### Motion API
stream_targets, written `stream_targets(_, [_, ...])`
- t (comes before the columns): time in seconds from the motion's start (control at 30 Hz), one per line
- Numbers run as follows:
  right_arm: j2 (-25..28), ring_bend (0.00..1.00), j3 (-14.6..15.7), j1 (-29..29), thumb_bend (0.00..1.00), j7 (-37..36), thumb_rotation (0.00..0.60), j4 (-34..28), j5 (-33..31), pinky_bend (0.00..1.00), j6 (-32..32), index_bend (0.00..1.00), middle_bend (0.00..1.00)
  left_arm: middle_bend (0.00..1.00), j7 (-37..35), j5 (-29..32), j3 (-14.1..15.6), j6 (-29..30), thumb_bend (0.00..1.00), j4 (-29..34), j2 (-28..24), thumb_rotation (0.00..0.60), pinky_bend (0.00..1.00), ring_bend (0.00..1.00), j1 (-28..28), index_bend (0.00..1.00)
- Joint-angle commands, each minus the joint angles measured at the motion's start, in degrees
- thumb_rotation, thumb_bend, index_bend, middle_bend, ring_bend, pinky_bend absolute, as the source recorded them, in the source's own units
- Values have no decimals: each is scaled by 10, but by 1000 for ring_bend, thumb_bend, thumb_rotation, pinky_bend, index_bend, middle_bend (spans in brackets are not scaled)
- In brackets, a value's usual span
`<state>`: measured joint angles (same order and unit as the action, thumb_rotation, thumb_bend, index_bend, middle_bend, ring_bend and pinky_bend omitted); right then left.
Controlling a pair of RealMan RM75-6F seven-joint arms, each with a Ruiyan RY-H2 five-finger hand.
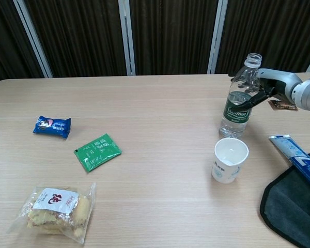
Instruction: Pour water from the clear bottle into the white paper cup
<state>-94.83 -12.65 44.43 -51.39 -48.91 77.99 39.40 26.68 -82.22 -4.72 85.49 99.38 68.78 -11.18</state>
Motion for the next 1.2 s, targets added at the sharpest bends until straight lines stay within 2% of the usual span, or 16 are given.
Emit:
stream_targets(0.03, [-6,0,-3,5,0,0,600,5,-4,0,-5,0,0,0,-2,3,-1,-2,0,-1,0,600,0,0,0,0])
stream_targets(0.23, [-24,0,-7,12,0,-4,600,22,-9,0,-11,0,4,0,-3,8,-3,-6,0,-3,0,600,0,0,-1,0])
stream_targets(0.33, [-36,10,-11,14,0,-15,600,35,-15,0,-12,18,80,0,-4,11,-5,-8,0,-4,0,600,0,0,-2,0])
stream_targets(0.43, [-48,137,-16,13,0,-23,600,51,-20,31,-8,142,264,0,-5,12,-5,-10,0,-5,0,600,0,0,-2,0])
stream_targets(0.5, [-58,285,-21,12,0,-26,600,65,-25,180,0,293,421,0,-5,14,-5,-12,0,-5,0,600,0,0,-2,0])
stream_targets(0.57, [-66,394,-24,11,28,-26,600,78,-29,293,3,414,534,0,-5,15,-6,-13,0,-6,0,600,0,0,-3,0])
stream_targets(0.67, [-75,495,-23,11,142,-19,600,94,-32,379,-1,518,625,0,-5,16,-5,-15,0,-5,0,600,0,0,-3,0])
stream_targets(0.83, [-72,532,-22,5,261,-16,600,93,-30,427,11,541,635,0,-7,15,-4,-16,0,-2,0,600,0,0,-3,0])
stream_targets(1.0, [-46,532,-20,-11,291,-3,600,57,-17,438,55,543,636,0,-16,8,-1,-15,0,6,-6,600,0,0,-2,0])
stream_targets(1.2, [45,533,-2,-61,315,114,600,-60,12,438,158,542,636,0,-36,-9,7,-18,0,19,-18,600,0,0,0,0])
